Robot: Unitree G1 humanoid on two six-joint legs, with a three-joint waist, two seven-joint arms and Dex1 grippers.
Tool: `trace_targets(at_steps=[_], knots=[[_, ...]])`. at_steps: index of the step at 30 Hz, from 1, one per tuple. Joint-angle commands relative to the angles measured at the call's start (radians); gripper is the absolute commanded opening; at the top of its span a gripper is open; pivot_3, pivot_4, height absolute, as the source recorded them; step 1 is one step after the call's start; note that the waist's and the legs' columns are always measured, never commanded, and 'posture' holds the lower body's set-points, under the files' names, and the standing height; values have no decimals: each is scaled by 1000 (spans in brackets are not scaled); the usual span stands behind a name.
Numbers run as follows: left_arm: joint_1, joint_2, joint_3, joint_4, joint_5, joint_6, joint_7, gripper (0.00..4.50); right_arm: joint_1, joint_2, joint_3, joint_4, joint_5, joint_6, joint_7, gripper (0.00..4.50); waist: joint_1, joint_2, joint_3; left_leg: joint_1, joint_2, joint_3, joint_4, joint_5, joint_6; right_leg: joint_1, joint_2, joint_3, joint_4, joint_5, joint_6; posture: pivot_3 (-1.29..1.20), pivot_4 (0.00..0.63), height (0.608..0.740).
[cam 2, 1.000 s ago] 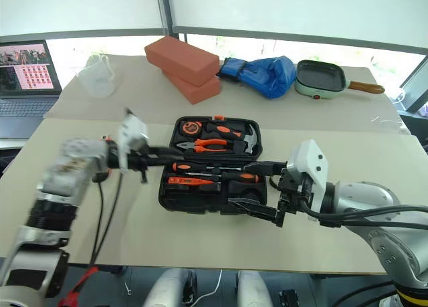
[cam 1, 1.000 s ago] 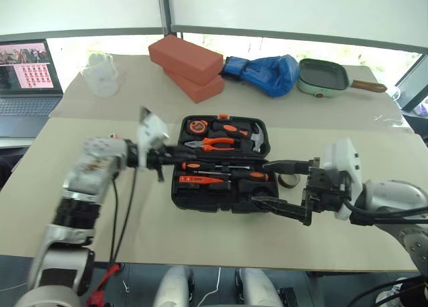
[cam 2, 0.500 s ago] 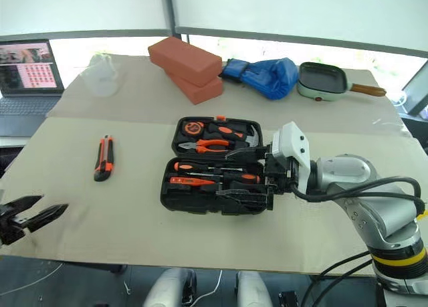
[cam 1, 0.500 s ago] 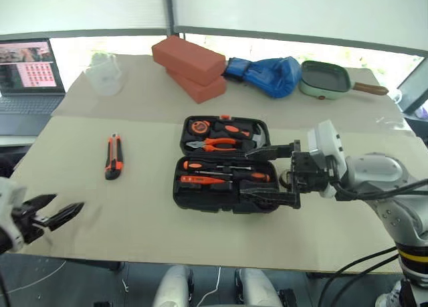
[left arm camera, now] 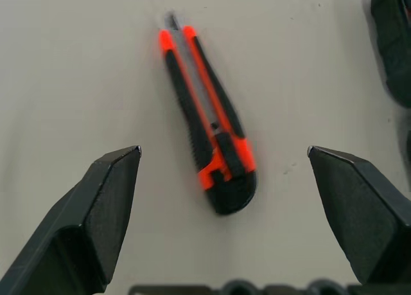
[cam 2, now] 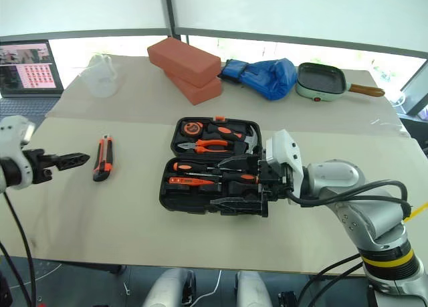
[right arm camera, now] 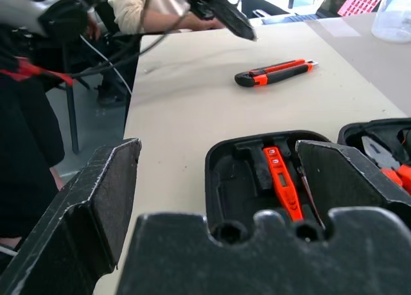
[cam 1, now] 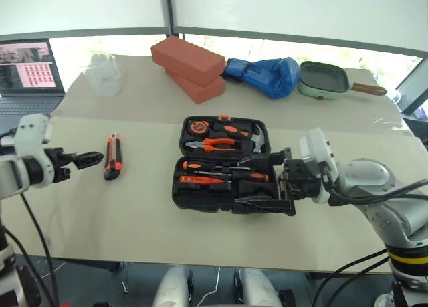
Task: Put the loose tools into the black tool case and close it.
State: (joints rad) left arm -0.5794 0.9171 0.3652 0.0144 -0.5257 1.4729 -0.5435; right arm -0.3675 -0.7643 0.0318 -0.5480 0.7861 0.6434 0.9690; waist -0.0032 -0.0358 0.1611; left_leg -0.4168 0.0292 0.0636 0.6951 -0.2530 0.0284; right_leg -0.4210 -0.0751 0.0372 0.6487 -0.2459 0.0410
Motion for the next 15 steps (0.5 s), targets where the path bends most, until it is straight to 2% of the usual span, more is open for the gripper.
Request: trace_targets(at_steps=[1,5,13,15], knots=[[-145,2,-182,165,83,9,42,4487,6,22,-11,-47,-16,-15,-45,4500,-3,0,0,0,0,0,0,0,0,0,1,0,0,0,0,0,150,738],[-237,-23,-301,332,161,-80,57,4487,27,34,-14,-67,-40,-18,-79,4500,-8,0,0,0,0,1,0,0,0,-1,1,1,0,0,0,0,150,738],[-361,-127,-402,592,236,-207,8,4487,74,47,-31,-103,-49,-12,-132,4500,4,-1,0,-4,-1,0,2,1,0,-2,0,-1,0,0,0,0,150,738],[-373,-141,-414,637,257,-241,-2,3964,75,49,-31,-113,-46,-9,-140,4500,10,0,0,-4,-1,0,2,1,0,-2,0,0,0,0,0,0,150,738]])
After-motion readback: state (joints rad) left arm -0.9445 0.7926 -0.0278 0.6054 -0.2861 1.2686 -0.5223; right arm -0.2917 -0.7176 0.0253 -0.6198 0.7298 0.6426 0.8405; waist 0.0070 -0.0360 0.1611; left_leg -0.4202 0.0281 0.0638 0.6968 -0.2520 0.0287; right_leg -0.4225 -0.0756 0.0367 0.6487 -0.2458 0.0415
